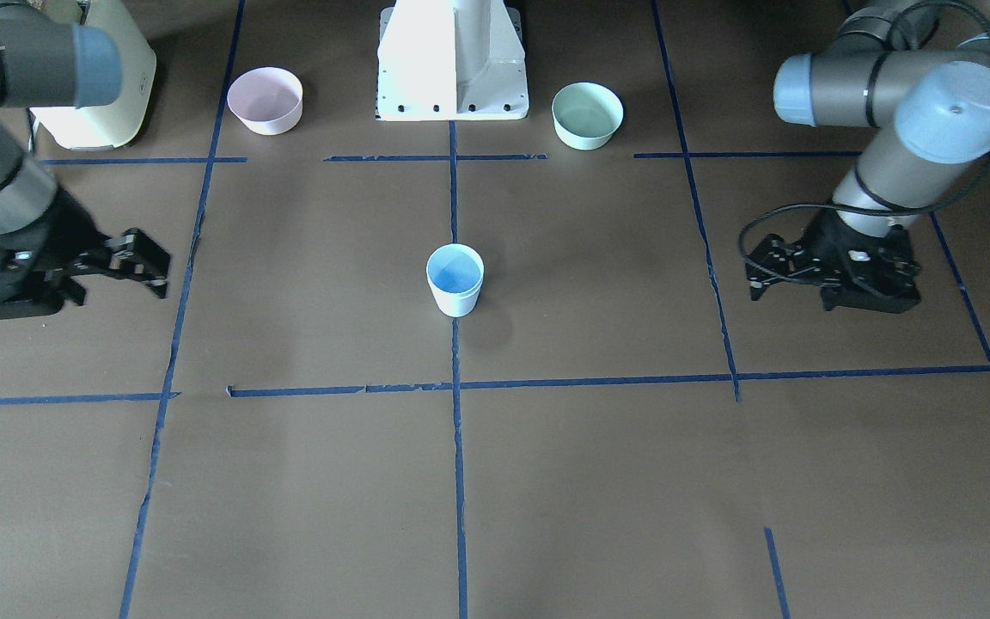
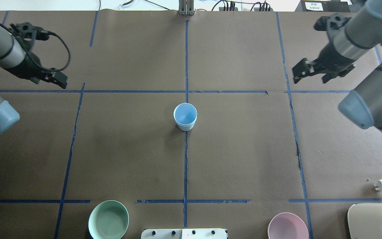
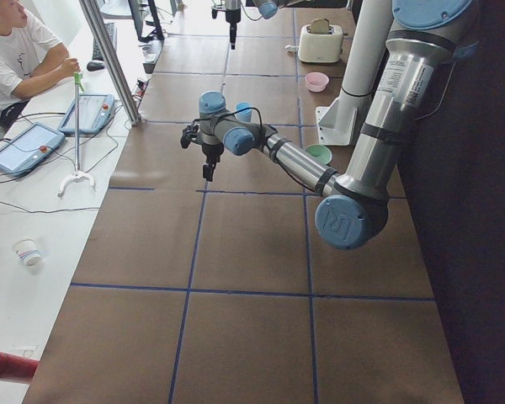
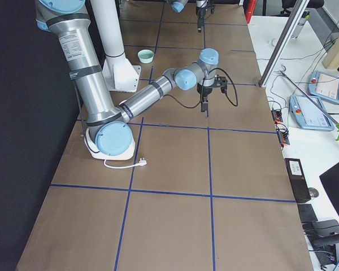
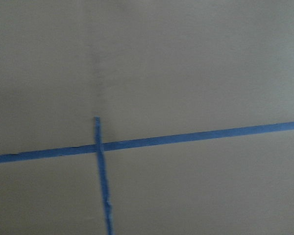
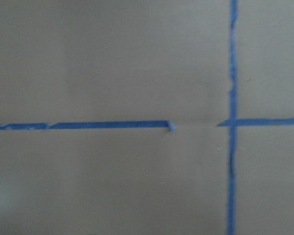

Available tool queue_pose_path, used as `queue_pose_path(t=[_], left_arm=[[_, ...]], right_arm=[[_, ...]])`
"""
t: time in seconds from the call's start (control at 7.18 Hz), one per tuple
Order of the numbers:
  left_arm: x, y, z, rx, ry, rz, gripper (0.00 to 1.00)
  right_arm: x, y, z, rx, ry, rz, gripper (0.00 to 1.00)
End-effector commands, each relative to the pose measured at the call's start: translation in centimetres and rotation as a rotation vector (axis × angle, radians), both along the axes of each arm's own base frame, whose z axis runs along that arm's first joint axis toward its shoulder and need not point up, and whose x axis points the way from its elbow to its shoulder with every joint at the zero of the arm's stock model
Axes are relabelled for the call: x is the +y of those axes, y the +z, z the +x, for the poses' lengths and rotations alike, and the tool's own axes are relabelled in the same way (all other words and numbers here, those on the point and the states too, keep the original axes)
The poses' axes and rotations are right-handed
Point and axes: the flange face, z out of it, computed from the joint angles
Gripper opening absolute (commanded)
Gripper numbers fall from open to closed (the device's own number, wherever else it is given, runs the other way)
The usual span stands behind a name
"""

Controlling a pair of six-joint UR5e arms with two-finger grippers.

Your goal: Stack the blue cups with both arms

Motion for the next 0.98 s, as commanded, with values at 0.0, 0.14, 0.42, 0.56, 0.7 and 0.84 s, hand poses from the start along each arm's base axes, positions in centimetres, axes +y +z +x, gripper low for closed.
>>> queue_pose_path(t=[0.0, 0.14, 0.42, 0.56, 0.7, 0.84], left_arm=[[-3.1, 7.2, -12.8, -0.057, 0.089, 0.046, 1.0], [-3.8, 9.0, -17.1, -0.085, 0.115, 0.043, 1.0], [-3.6, 13.0, -23.7, -0.046, 0.114, -0.013, 1.0], [-2.6, 14.7, -24.2, 0.045, 0.126, -0.049, 1.0], [-0.9, 15.4, -24.1, 0.076, 0.127, -0.1, 1.0], [0.6, 17.9, -24.0, 0.071, 0.099, -0.186, 1.0]], right_arm=[[-4.3, 13.0, 13.0, 0.004, -0.108, 0.036, 1.0], [-4.9, 18.5, 16.0, 0.025, -0.168, 0.045, 1.0], [-4.6, 23.1, 22.1, 0.037, -0.175, 0.051, 1.0], [-3.2, 25.1, 22.2, 0.033, -0.176, 0.022, 1.0], [-1.8, 27.1, 22.2, 0.039, -0.176, -0.012, 1.0], [-1.6, 27.4, 22.2, 0.036, -0.171, -0.021, 1.0]])
